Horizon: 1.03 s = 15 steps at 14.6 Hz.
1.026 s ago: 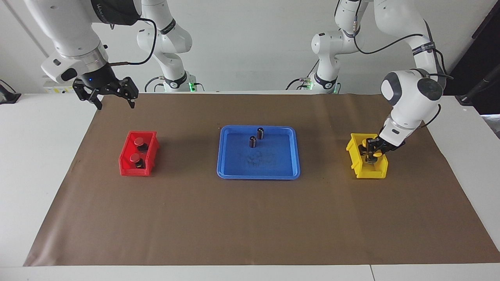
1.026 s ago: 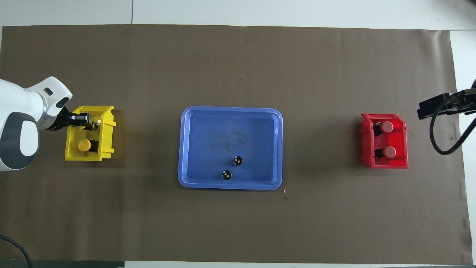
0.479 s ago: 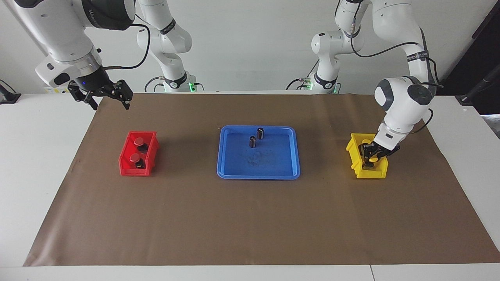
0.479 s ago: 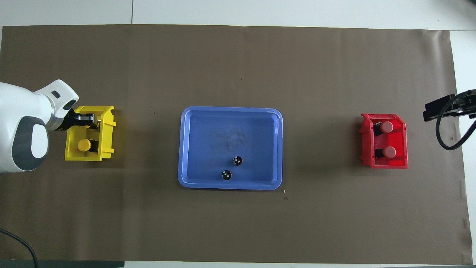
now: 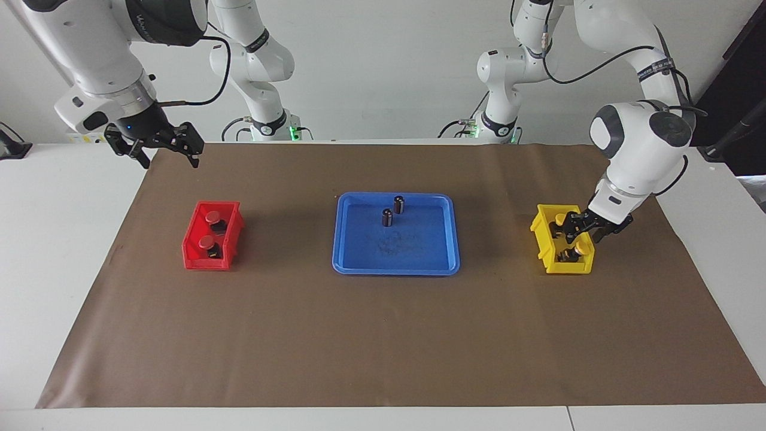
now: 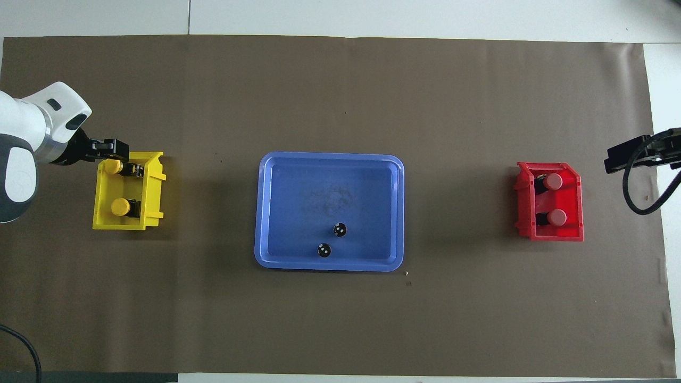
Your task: Sort red and yellow buttons by color
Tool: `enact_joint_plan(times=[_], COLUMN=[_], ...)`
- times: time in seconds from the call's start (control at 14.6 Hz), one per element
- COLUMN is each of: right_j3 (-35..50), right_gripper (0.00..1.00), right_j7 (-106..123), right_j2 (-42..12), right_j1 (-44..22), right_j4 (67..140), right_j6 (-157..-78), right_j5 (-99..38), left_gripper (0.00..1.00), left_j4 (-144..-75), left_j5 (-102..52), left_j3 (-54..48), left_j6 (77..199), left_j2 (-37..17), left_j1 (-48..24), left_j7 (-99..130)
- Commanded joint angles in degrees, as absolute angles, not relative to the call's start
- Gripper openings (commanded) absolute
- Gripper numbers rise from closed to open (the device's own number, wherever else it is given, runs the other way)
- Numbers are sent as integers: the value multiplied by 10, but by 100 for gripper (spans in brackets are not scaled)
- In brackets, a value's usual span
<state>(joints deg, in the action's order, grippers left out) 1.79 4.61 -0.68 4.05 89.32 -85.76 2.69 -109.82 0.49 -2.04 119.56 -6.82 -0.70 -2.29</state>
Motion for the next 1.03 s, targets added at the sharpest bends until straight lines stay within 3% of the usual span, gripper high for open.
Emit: enact_joint_plan(times=[0.0,0.48,0.96], right_j3=[21,22,22], right_gripper=[100,100,100], right_j7=[48,48,47], right_j2=[-3,-3,-3], right_j1=[41,41,41], right_j4=[895,895,895], right_j6=[-853,-850,-850], right_j5=[25,25,25], left_gripper=[100,100,100], left_j4=[-1066,-855,-795], left_j5=[-1,0,0], left_j3=[-17,-27,-44], left_j6=[1159,928,832], left_j2=[-76,-71,-62], left_j1=[-13,-14,-21], left_j7=[-22,-78,-72])
